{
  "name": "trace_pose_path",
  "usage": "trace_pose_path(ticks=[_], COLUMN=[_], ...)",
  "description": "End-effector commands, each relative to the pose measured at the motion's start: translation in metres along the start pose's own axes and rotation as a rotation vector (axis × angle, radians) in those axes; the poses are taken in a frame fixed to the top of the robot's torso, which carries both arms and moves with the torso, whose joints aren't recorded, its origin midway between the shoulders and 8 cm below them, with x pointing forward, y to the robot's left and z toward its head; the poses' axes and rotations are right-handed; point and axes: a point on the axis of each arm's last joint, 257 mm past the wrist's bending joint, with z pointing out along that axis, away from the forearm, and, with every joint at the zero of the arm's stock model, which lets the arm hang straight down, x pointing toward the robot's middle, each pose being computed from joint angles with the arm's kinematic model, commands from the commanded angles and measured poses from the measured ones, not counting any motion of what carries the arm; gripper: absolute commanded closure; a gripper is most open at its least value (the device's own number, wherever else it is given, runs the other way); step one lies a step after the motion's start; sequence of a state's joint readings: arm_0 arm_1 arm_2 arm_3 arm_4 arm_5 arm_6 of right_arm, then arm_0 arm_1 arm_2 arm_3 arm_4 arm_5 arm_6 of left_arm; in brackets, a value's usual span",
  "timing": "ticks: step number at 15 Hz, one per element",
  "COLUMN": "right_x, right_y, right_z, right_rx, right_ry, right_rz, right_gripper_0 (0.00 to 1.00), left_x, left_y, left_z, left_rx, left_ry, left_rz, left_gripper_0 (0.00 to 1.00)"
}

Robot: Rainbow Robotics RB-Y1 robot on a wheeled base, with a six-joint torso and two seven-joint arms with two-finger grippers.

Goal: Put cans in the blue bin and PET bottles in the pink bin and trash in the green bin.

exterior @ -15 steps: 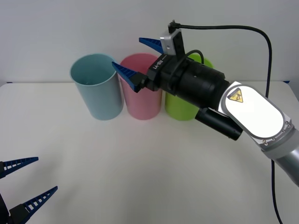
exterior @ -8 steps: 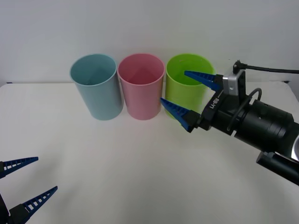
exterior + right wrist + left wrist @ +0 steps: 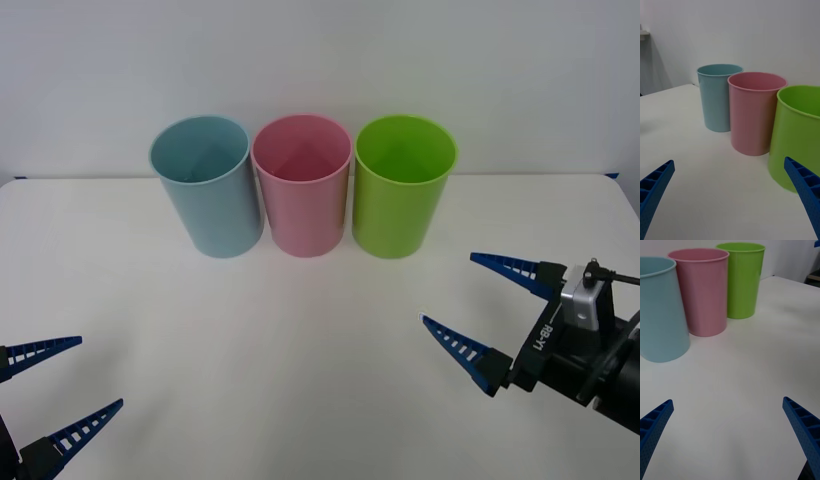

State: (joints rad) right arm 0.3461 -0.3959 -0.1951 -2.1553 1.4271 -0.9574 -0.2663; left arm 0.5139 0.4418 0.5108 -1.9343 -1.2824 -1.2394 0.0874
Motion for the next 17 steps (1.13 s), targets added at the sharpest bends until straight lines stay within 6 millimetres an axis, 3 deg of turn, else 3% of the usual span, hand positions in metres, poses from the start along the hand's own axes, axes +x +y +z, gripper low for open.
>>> trace_pose_path(ticks=[1,7,13,17], right_x=[0.016,0.040,0.056,0.056], right_y=[0.004,0.014,0.025,0.025], right_z=[-0.026,-0.074,-0.090,-0.090], right_rx=[-0.022,-0.071,-0.115,-0.115], right_ry=[0.054,0.155,0.223,0.223], right_rz=[0.002,-0.021,-0.050,-0.050], right_gripper_0=[0.00,0.00,0.00,0.00], left_x=[0.000,0.000,0.000,0.000], left_y=[0.000,0.000,0.000,0.000], left_z=[0.000,0.000,0.000,0.000], left_rx=[0.000,0.000,0.000,0.000], left_ry=[0.000,0.000,0.000,0.000], left_rz=[0.000,0.000,0.000,0.000], left_gripper_0=[0.00,0.00,0.00,0.00])
